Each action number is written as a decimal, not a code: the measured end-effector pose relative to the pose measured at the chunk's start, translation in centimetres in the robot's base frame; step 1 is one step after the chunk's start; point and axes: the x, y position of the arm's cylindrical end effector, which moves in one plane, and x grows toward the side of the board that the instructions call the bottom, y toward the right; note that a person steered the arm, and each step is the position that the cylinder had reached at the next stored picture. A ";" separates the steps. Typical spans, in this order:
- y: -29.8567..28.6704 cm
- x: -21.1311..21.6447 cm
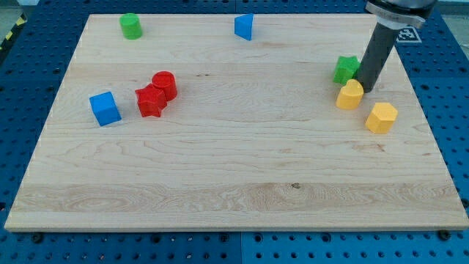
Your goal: Move the green star above the yellow heart
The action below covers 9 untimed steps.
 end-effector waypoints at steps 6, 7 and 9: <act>-0.8 -4.1; -2.5 -2.6; -1.7 -6.2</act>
